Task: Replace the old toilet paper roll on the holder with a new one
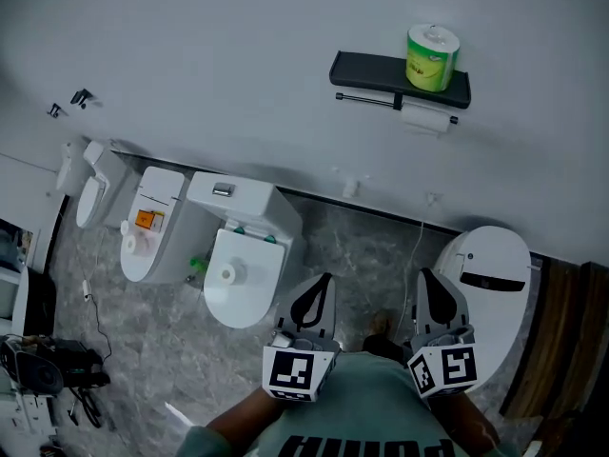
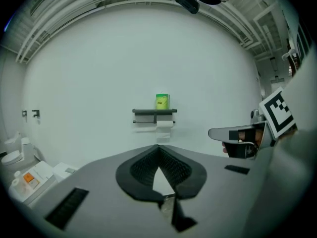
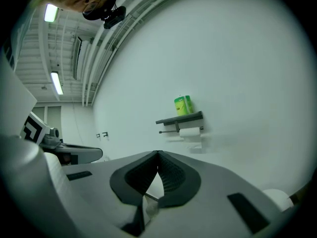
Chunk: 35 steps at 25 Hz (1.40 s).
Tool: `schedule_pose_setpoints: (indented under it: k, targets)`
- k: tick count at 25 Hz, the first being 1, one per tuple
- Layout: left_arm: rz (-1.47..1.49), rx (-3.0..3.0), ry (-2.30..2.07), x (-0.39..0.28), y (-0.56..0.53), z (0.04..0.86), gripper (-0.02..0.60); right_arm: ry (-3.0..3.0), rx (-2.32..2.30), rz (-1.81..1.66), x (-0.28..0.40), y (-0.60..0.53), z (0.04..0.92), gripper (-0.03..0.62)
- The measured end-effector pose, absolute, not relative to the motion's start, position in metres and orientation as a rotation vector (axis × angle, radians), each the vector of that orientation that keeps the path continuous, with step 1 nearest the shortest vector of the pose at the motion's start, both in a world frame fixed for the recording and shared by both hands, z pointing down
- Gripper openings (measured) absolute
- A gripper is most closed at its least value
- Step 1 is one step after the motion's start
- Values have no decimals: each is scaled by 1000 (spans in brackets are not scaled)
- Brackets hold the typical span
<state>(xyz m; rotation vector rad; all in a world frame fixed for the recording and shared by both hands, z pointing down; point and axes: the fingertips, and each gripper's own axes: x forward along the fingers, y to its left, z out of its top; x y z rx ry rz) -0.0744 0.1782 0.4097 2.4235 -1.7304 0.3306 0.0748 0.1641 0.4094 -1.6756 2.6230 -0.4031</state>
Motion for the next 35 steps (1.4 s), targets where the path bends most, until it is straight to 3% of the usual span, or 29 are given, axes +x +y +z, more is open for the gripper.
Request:
schedule_pose_setpoints:
  k: [10, 35]
  targets:
    - [352, 2465, -1740, -46, 134, 399, 6, 2574, -1677, -417, 105, 118, 408, 6]
    - [308, 2644, -1404, -50, -10, 410, 6, 2391, -1999, -518, 93, 17, 412, 6]
